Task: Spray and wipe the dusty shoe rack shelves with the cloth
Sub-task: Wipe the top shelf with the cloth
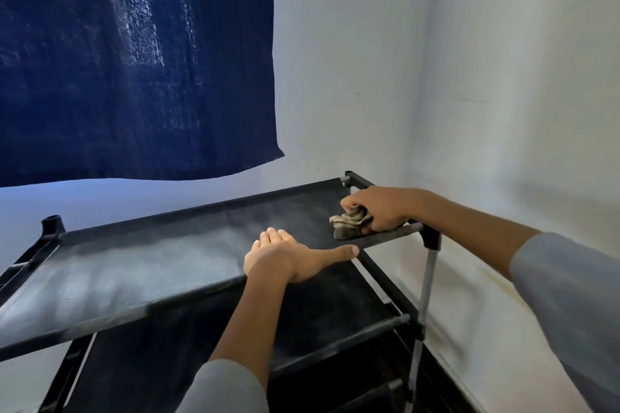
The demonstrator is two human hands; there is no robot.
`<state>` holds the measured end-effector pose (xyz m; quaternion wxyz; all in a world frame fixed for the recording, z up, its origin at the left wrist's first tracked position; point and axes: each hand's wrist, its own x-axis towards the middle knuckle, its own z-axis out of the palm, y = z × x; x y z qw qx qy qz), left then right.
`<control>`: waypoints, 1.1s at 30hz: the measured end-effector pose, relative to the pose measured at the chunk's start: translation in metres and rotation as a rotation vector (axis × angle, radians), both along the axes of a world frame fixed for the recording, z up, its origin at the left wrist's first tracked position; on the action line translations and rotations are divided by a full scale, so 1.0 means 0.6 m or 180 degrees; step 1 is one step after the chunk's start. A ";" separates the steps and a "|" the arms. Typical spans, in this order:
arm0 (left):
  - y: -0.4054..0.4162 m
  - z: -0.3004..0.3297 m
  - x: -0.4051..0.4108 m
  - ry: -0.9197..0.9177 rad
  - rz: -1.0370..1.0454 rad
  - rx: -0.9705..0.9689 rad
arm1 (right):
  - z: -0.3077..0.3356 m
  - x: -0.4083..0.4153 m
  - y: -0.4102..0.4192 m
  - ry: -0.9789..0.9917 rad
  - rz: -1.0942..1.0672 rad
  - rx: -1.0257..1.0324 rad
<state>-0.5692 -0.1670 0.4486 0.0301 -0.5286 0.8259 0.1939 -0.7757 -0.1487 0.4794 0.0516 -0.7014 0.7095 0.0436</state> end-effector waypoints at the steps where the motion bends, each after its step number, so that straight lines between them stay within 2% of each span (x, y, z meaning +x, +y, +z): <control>1: 0.000 0.000 0.000 -0.0021 -0.0018 0.0020 | -0.008 -0.002 -0.011 -0.0036 -0.0028 -0.0098; 7: -0.008 -0.006 -0.004 -0.0077 -0.0054 -0.0005 | -0.031 -0.005 -0.106 -0.0031 -0.0378 -0.0892; 11: -0.011 -0.006 -0.005 -0.0097 -0.0077 -0.0012 | -0.020 -0.008 -0.136 -0.0153 -0.0418 -0.0950; 14: -0.007 -0.005 -0.002 -0.0078 -0.0081 -0.0094 | -0.003 -0.022 -0.111 -0.0102 -0.0280 -0.0207; 17: -0.003 -0.003 -0.002 -0.0065 -0.0028 -0.0107 | 0.034 -0.028 -0.037 -0.0435 -0.0052 0.0770; 20: 0.004 -0.002 -0.006 -0.0057 -0.0021 -0.0060 | 0.071 -0.025 0.026 -0.0501 0.0062 0.1023; 22: 0.004 -0.003 -0.004 -0.0027 -0.0019 -0.0094 | 0.070 -0.020 0.035 -0.0539 0.0078 0.0879; 28: -0.003 0.000 0.001 -0.0068 -0.0109 0.0012 | 0.015 -0.011 -0.011 -0.0287 0.0008 -0.0093; 33: -0.006 -0.003 -0.005 -0.0149 -0.0134 0.0041 | -0.019 -0.016 -0.092 -0.0354 -0.0382 -0.0587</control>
